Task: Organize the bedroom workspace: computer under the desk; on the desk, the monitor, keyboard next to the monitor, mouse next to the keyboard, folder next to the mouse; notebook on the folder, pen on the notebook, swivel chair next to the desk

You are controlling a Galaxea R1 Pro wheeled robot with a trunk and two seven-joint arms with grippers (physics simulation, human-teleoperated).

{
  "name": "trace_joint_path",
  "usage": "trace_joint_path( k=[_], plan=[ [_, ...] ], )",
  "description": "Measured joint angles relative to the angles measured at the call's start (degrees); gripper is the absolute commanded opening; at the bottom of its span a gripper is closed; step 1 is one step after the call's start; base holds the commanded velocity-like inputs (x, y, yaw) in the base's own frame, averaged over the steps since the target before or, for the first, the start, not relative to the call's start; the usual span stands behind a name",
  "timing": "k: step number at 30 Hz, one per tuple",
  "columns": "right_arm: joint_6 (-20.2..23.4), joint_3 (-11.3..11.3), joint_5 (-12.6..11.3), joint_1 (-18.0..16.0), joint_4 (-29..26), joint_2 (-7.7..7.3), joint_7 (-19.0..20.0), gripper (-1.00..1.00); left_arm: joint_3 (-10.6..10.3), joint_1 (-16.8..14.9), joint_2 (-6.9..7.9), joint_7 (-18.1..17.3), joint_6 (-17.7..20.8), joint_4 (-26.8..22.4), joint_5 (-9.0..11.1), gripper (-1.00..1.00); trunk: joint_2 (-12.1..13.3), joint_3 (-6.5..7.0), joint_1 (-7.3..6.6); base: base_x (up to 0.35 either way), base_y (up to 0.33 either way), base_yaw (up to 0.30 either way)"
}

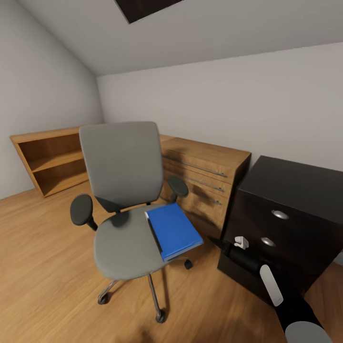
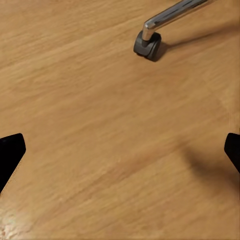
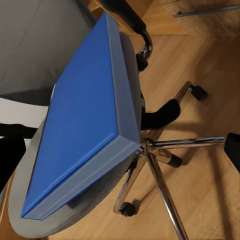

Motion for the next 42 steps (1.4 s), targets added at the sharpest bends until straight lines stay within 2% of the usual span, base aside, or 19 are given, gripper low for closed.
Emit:
trace_joint_path(
  k=[27,38,42],
  plan=[
    [0.0,0.0,0.2,0.0,0.4,-0.08,0.0,1.0,0.0,0.0,-0.31,-0.2,0.2,0.0,0.0,1.0,0.0,0.0,0.02,0.03,0.012,0.0],
    [0.0,0.0,0.1,0.0,1.6,-0.01,0.1,1.0,0.0,0.0,-0.33,0.0,0.0,0.0,0.0,1.0,-4.4,-1.97,2.43,0.0,0.0,0.0],
    [0.0,0.0,0.1,0.0,1.6,0.01,0.1,1.0,0.0,0.0,-0.33,0.0,0.0,0.0,0.0,1.0,-4.4,-1.98,2.44,0.0,0.0,0.0]
  ],
)
